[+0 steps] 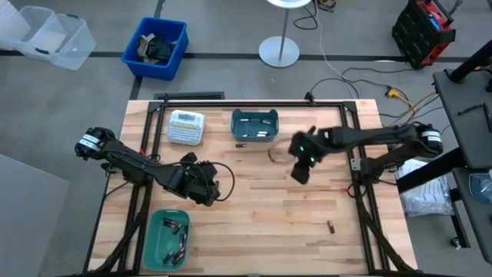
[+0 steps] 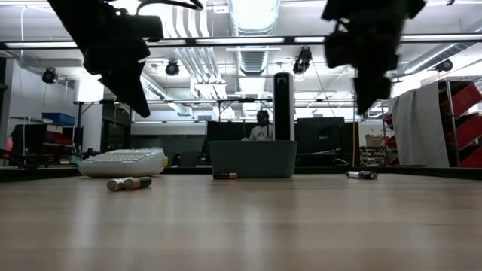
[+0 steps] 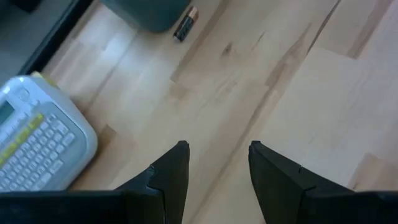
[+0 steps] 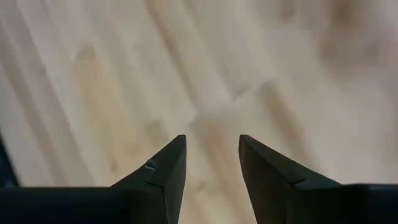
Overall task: Sort batteries
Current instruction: Put the brown battery into the green bin
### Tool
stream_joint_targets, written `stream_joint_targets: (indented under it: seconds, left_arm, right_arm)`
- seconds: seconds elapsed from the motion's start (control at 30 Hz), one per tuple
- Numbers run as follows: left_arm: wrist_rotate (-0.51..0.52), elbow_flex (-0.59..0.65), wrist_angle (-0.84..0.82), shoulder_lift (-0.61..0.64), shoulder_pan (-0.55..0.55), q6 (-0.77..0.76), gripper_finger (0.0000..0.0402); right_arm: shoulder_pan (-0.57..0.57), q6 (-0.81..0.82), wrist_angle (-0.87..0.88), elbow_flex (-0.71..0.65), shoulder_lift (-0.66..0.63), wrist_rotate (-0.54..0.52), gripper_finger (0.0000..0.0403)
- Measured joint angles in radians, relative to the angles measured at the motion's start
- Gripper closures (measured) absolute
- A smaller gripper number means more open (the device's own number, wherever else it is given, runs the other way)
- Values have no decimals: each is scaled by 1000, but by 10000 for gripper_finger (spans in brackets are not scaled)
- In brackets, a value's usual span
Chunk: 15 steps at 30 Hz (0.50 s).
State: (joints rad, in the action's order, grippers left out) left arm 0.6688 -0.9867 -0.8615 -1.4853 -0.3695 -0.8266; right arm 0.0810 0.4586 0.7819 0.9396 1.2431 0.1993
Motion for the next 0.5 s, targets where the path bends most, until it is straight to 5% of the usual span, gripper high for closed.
stream_joint_targets:
  seconds: [0.5]
  left_arm:
    - [93,0,13,0,2,138,255]
  right_arm:
    - [-644,1031,253,-73,-18,-9,247]
